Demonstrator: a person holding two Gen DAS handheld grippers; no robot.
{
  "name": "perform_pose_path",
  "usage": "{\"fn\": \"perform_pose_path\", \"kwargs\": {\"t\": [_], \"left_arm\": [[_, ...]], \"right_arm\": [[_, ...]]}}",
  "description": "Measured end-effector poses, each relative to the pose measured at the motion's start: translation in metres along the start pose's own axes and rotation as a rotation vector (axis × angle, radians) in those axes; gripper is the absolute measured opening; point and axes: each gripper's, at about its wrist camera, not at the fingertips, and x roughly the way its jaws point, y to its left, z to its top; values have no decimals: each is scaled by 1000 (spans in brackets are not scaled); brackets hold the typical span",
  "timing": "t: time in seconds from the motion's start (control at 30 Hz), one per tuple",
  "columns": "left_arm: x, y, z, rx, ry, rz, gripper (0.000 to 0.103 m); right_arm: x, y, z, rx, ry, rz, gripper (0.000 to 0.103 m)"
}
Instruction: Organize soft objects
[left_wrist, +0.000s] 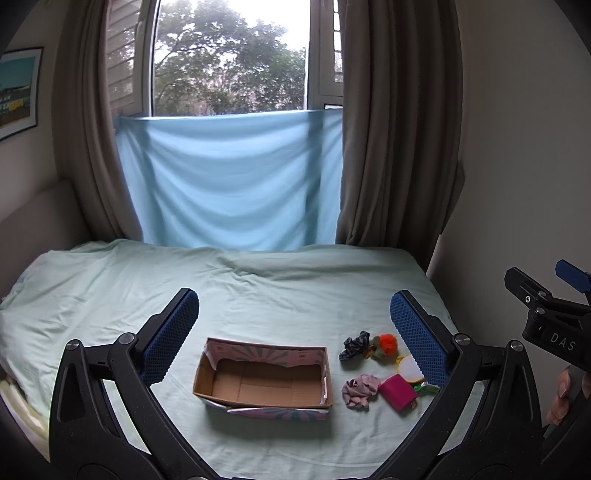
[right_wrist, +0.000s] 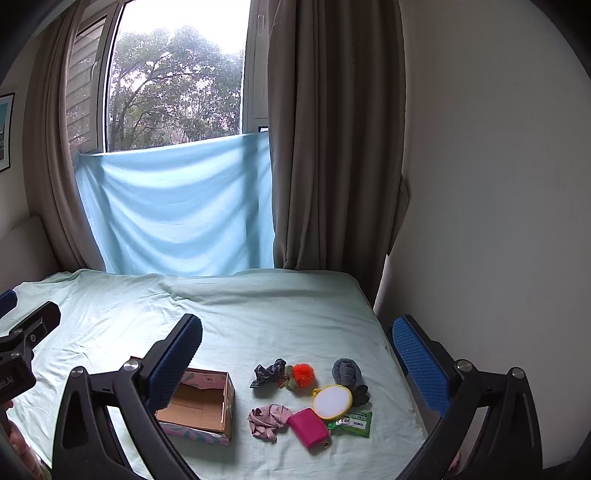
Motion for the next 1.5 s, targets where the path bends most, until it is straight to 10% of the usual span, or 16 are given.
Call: {"fn": "perform_pose_path", "kwargs": {"t": [1.03,1.5], "left_arm": [[16,-17,0,-4,42,-5,103],[97,-72,-38,-40,186,-22,103]], "right_arm": [[12,-5,-2,10,36,3,103],[89,-52,-26,29,174,3,103]]}}
